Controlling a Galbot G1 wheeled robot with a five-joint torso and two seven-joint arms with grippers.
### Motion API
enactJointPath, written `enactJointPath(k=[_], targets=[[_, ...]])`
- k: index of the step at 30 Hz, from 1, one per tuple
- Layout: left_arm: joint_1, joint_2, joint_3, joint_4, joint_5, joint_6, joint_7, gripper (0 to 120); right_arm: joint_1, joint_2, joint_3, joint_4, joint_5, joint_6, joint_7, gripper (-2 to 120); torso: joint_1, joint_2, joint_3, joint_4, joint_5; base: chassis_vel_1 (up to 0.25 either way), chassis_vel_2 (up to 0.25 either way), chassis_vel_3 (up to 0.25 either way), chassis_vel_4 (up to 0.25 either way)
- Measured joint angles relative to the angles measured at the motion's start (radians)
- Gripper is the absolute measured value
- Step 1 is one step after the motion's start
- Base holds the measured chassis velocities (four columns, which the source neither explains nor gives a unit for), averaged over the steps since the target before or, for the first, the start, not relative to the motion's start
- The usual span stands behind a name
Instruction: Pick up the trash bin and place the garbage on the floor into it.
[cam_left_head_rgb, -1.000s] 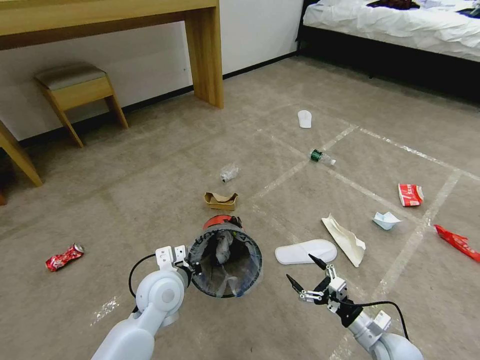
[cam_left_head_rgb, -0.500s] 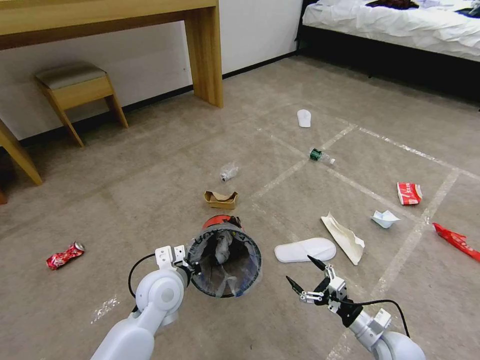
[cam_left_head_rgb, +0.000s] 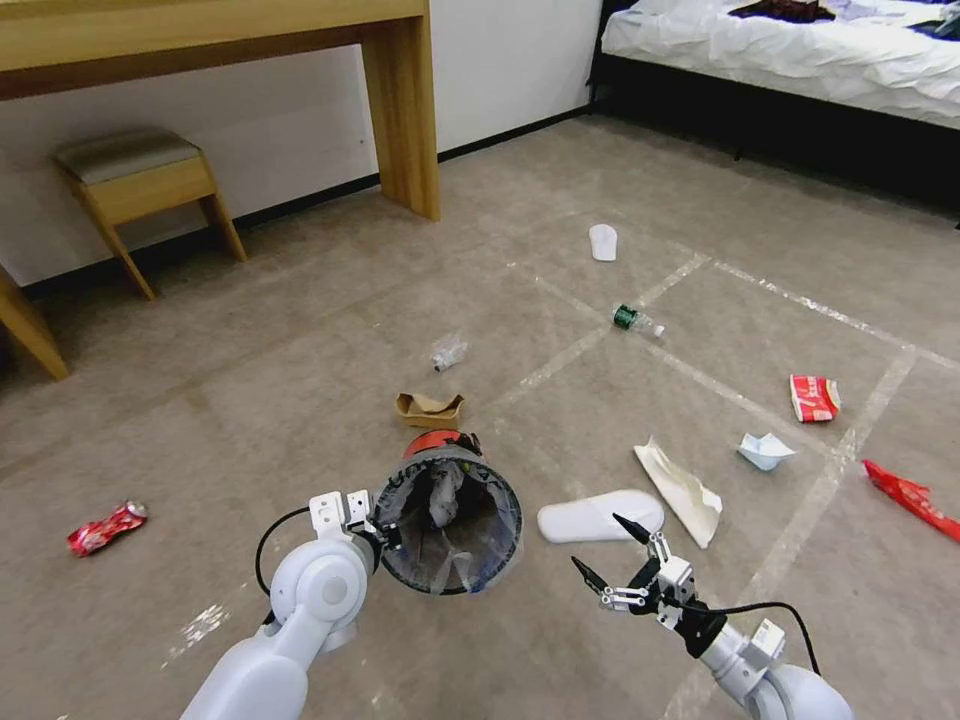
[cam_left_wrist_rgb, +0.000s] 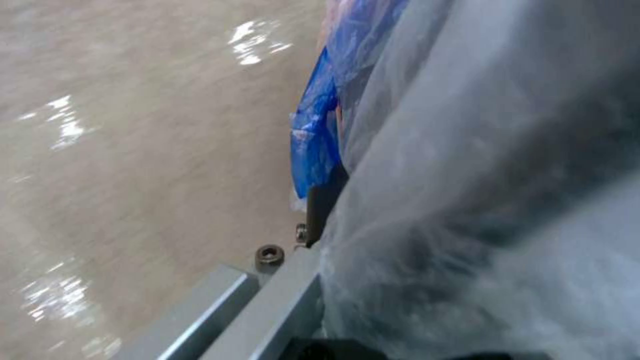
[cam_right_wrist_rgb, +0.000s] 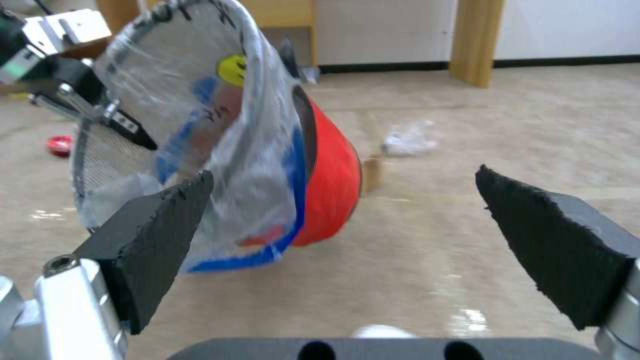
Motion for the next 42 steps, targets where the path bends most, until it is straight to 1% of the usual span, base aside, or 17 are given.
enactJointPath(k=[1,2,4,6,8,11,16,18,22,24,30,32,33,35,38,40,42], targets=[[0.001,0.0,0.0,-0.001,0.0,0.0,0.0,0,0.0,-0.002,0.0,0.0,0.0,0.004,0.008,100,0.0,0.0,0.0,-0.0004,-0.0001,-0.423,0.006,0.415,0.023],[0.001,0.001,0.0,-0.001,0.0,0.0,0.0,0,0.001,-0.004,-0.002,-0.002,0.001,0.014,0.013,100,0.0,0.0,0.0,-0.0001,0.0009,-0.391,-0.024,0.415,0.055],[0.001,0.0,-0.001,-0.002,0.0,0.0,0.0,0,0.005,-0.008,-0.002,-0.006,0.002,0.02,0.022,100,0.0,0.0,0.0,-0.0001,0.0007,-0.336,-0.042,0.39,0.055],[0.0,-0.002,-0.001,-0.002,0.0,0.0,0.001,0,0.008,-0.013,-0.002,-0.009,0.0,0.023,0.029,100,0.0,0.0,0.0,-0.0005,0.0,-0.282,-0.056,0.203,0.06],[0.0,-0.003,-0.002,-0.003,0.0,0.0,0.001,0,0.012,-0.018,-0.002,-0.015,-0.001,0.024,0.035,100,0.0,0.0,0.0,-0.0003,0.0008,-0.14,-0.056,0.064,0.041],[0.0,-0.003,-0.007,-0.004,0.001,0.0,0.001,0,0.027,-0.044,-0.002,-0.036,0.005,0.025,0.046,100,0.0,0.0,0.0,0.0,0.0,0.035,-0.009,-0.066,0.025],[-0.001,0.003,-0.015,-0.007,0.006,0.002,0.001,0,0.051,-0.102,-0.01,-0.06,0.025,0.022,0.059,100,0.0,0.0,0.0,0.0002,0.0001,0.11,0.014,-0.072,0.007],[-0.005,0.007,-0.024,-0.003,0.009,0.004,0.004,0,0.08,-0.151,-0.025,-0.087,0.051,0.01,0.066,100,0.0,0.0,0.0,-0.0001,0.0004,0.027,0.0,0.002,-0.004],[-0.009,0.01,-0.032,0.006,0.012,0.004,0.007,0,0.105,-0.182,-0.04,-0.11,0.075,-0.001,0.078,100,0.0,0.0,0.0,-0.0001,0.0005,0.0,0.0,0.0,0.0],[-0.019,0.014,-0.04,0.025,0.03,0.004,0.017,0,0.151,-0.218,-0.066,-0.15,0.104,-0.022,0.09,100,0.0,0.0,0.0,-0.0002,0.0005,0.0,0.0,0.0,0.0],[-0.035,0.032,-0.053,0.048,0.046,-0.003,0.037,0,0.22,-0.269,-0.12,-0.19,0.153,-0.067,0.115,100,0.0,0.0,0.0,0.0001,0.0005,0.0,0.0,0.0,0.0],[-0.041,0.052,-0.058,0.058,0.075,-0.011,0.064,0,0.257,-0.316,-0.178,-0.198,0.222,-0.116,0.145,100,0.0,0.0,0.0,-0.0001,0.0003,0.0,0.0,0.0,0.0],[-0.041,0.052,-0.058,0.058,0.075,-0.011,0.064,0,0.257,-0.316,-0.178,-0.198,0.222,-0.116,0.145,100,0.0,0.0,0.0,-0.0001,0.0003,0.0,0.0,0.0,0.0],[-0.044,0.065,-0.062,0.064,0.088,-0.018,0.082,0,0.297,-0.358,-0.24,-0.208,0.302,-0.161,0.187,100,0.0,0.0,0.0,-0.0001,0.0003,0.0,0.0,0.0,0.0],[-0.047,0.069,-0.062,0.067,0.089,-0.021,0.089,0,0.318,-0.374,-0.266,-0.214,0.335,-0.18,0.204,100,0.0,0.0,0.0,-0.0001,0.0003,0.0,0.0,0.0,0.0],[-0.054,0.07,-0.062,0.076,0.089,-0.025,0.097,0,0.365,-0.405,-0.323,-0.234,0.402,-0.226,0.237,100,0.0,0.0,0.0,0.0,0.0003,0.0,0.0,0.0,0.0],[-0.057,0.069,-0.062,0.079,0.088,-0.025,0.097,0,0.381,-0.413,-0.342,-0.243,0.419,-0.237,0.246,100,0.0,0.0,0.0,-0.0001,0.0003,0.0,0.0,0.0,0.0]])
